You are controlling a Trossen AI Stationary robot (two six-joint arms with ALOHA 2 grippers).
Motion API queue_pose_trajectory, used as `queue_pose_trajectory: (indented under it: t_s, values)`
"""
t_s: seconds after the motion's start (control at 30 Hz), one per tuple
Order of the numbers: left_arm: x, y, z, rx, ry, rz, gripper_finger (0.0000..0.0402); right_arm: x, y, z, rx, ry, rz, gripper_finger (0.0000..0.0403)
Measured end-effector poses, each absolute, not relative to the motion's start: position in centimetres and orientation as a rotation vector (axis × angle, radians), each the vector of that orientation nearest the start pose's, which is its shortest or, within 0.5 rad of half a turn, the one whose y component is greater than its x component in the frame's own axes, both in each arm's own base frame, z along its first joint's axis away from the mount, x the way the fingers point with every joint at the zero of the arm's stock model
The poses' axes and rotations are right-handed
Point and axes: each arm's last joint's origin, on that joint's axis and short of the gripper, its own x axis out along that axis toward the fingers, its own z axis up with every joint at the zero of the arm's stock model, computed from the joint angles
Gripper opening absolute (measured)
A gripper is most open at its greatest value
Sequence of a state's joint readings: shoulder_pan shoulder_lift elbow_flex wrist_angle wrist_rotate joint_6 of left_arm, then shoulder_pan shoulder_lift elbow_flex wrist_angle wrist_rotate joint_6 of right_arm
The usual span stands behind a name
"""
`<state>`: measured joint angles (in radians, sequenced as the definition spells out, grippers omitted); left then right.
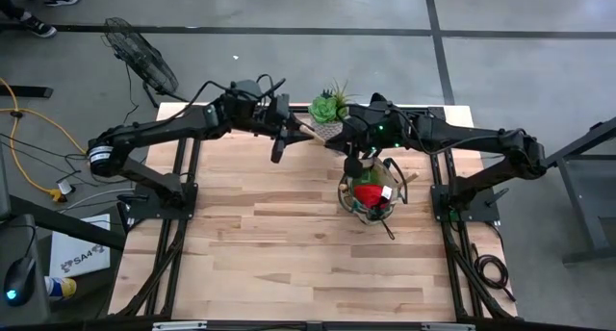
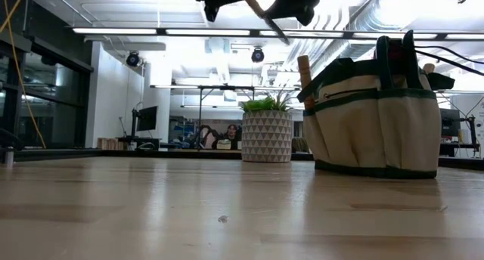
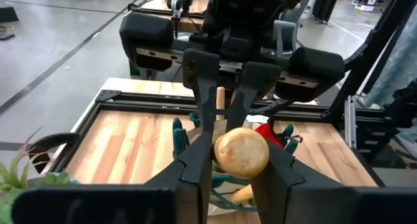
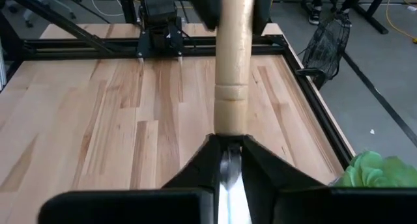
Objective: Pick & Place Garden tools in Gardening bag
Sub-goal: Put the brown trowel into the brown gardening bag
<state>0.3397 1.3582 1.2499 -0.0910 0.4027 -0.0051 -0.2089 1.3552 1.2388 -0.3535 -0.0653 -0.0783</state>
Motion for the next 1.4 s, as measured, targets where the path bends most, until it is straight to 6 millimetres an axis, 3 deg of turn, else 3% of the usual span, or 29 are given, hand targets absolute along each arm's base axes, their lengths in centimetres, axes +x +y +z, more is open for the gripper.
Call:
queue_pose_trajectory:
  t_s: [0.27, 0.43, 0.73, 1.1, 1.4]
  values:
    - [29.1, 9.1, 37.8, -0.078, 0.182, -0.069, 0.0066, 29.3, -6.0, 34.8, -0.008, 0.480, -0.115, 0.0002]
    - [29.1, 9.0, 37.7, -0.090, 0.193, -0.082, 0.0066, 29.2, -5.9, 34.5, 0.007, 0.509, -0.102, 0.0008]
    - [29.1, 8.5, 36.9, -0.135, 0.270, -0.071, 0.0066, 26.1, -5.8, 35.0, 0.031, 0.639, -0.237, 0.0013]
    - [30.7, 4.7, 36.1, -0.099, 0.320, -0.051, 0.0066, 20.3, -8.6, 36.7, 0.169, 0.665, -0.577, 0.0010]
    - [33.3, 0.9, 34.2, -0.080, 0.344, -0.014, 0.0066, 18.3, -11.0, 36.8, 0.323, 0.620, -0.826, 0.0010]
